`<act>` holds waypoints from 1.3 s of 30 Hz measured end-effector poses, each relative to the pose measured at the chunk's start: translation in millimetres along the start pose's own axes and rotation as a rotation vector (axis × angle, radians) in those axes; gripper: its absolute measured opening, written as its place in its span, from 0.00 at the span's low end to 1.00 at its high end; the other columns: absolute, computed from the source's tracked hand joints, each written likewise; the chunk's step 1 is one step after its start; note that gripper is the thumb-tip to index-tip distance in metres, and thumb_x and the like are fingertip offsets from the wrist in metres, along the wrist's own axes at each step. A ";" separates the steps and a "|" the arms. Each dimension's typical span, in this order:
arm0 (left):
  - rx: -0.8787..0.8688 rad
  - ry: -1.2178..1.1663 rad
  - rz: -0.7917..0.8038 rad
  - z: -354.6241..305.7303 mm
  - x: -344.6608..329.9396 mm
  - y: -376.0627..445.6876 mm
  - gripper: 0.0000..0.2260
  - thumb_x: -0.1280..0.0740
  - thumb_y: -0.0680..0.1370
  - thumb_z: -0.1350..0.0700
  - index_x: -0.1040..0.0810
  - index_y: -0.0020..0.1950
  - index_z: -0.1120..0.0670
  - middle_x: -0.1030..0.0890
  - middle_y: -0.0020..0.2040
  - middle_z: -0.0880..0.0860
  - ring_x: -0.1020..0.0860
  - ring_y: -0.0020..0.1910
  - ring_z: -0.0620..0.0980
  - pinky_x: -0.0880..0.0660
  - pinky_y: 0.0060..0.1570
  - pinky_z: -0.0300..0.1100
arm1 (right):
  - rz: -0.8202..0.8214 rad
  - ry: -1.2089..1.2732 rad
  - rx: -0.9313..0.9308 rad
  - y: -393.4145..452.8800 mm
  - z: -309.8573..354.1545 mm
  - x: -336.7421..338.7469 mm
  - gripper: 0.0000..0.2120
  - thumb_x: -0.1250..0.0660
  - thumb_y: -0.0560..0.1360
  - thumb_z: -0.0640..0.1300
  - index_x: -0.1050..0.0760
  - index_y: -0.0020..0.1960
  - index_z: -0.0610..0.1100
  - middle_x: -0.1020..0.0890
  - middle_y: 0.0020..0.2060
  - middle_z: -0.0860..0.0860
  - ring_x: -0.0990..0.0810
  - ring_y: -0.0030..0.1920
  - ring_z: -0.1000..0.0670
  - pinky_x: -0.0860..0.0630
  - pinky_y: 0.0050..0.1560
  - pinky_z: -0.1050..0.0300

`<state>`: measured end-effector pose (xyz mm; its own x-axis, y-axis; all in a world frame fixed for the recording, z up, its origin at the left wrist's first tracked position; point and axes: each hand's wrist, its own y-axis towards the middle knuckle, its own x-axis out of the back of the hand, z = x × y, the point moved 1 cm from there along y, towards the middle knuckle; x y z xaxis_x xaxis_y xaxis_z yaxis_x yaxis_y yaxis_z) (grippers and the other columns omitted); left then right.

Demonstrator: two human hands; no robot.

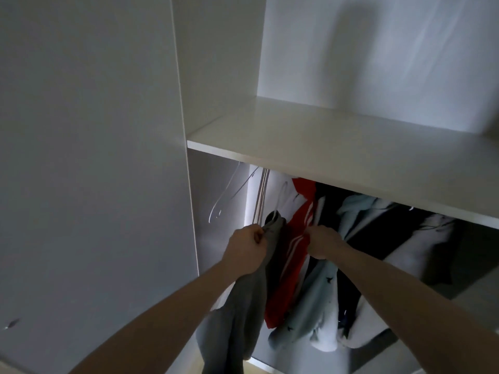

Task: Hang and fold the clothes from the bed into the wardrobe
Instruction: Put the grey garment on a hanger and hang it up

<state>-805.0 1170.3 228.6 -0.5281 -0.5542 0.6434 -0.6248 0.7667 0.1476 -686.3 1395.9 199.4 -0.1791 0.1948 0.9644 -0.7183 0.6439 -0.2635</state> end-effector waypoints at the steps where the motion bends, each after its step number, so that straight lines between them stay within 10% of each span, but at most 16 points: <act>1: 0.001 -0.015 -0.002 -2.0 -2.8 9.7 0.06 0.36 0.80 0.58 0.20 0.46 0.56 0.24 0.34 0.46 0.26 0.34 0.42 0.34 0.36 0.32 | -0.006 0.002 -0.008 1.0 -3.4 -0.3 0.11 0.36 0.74 0.45 0.19 0.53 0.46 0.16 0.47 0.51 0.17 0.45 0.50 0.16 0.48 0.51; 22: -0.097 -0.276 0.038 -14.4 -86.8 171.4 0.14 0.42 0.86 0.54 0.23 0.48 0.60 0.21 0.41 0.53 0.26 0.37 0.43 0.31 0.35 0.38 | -0.056 0.133 -0.101 -1.8 -1.1 6.0 0.05 0.37 0.73 0.42 0.26 0.38 0.47 0.24 0.34 0.53 0.22 0.37 0.50 0.30 0.31 0.60; 31: -0.130 -0.260 0.079 -12.8 -110.5 212.2 0.09 0.43 0.86 0.54 0.23 0.56 0.50 0.22 0.49 0.48 0.26 0.44 0.40 0.36 0.38 0.27 | -0.065 0.229 -0.103 0.7 -8.7 2.2 0.26 0.39 0.71 0.41 0.22 0.68 0.52 0.17 0.61 0.50 0.18 0.57 0.47 0.19 0.56 0.53; 39: -0.068 -0.214 0.175 -2.6 -125.5 213.1 0.08 0.38 0.85 0.50 0.22 0.52 0.52 0.23 0.43 0.47 0.22 0.47 0.48 0.33 0.35 0.32 | -0.096 0.278 -0.088 0.7 -13.0 -2.2 0.26 0.38 0.74 0.42 0.24 0.72 0.55 0.20 0.67 0.51 0.20 0.62 0.48 0.22 0.59 0.56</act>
<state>-870.4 1404.0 181.3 -0.7387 -0.4614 0.4914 -0.4768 0.8730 0.1029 -677.6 1405.6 196.8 0.0864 0.3168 0.9446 -0.6602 0.7283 -0.1838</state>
